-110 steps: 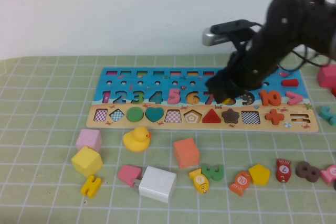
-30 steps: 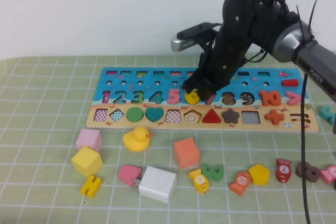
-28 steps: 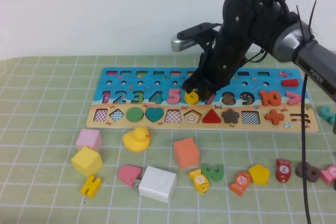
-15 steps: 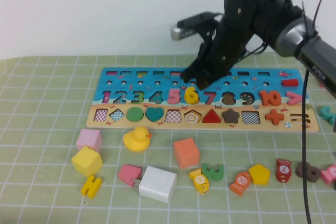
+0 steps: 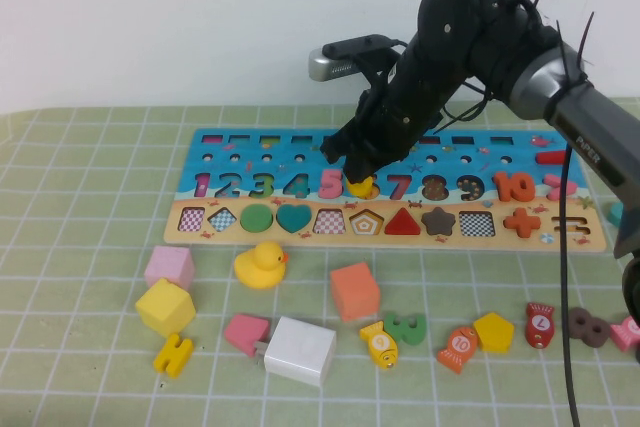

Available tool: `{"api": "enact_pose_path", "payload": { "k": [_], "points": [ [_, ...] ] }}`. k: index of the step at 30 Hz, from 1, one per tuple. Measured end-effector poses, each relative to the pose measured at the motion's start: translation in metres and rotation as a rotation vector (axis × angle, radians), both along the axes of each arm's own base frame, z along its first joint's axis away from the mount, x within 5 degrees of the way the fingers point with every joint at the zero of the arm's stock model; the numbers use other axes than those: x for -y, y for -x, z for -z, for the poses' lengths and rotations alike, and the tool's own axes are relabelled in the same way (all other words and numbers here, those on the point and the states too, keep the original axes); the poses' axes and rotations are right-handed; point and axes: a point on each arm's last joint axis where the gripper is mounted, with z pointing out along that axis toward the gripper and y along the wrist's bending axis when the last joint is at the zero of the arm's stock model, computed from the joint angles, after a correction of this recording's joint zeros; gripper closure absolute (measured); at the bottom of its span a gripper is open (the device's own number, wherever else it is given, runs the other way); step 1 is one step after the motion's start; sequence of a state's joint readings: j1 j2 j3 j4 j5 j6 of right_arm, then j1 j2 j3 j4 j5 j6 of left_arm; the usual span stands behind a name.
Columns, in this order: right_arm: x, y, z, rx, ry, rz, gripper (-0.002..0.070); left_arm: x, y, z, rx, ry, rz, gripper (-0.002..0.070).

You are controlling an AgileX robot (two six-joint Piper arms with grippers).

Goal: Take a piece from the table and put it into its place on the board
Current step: Place the "number 6" into the hole of the number 6

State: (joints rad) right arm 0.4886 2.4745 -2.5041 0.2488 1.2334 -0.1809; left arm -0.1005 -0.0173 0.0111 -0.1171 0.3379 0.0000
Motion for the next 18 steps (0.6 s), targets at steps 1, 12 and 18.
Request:
{"api": "enact_pose_path", "payload": {
  "k": [1, 12, 18],
  "points": [
    [0.0, 0.0, 0.0, -0.001, -0.001, 0.0, 0.0676, 0.0, 0.0, 0.0, 0.0, 0.0, 0.0, 0.0677],
    [0.001, -0.001, -0.004, 0.018, 0.005, 0.0, 0.0676, 0.0, 0.0, 0.0, 0.0, 0.0, 0.0, 0.0677],
    [-0.005, 0.001, -0.022, 0.075, -0.027, -0.009, 0.0676, 0.0, 0.0, 0.0, 0.0, 0.0, 0.0, 0.0677]
  ]
}}
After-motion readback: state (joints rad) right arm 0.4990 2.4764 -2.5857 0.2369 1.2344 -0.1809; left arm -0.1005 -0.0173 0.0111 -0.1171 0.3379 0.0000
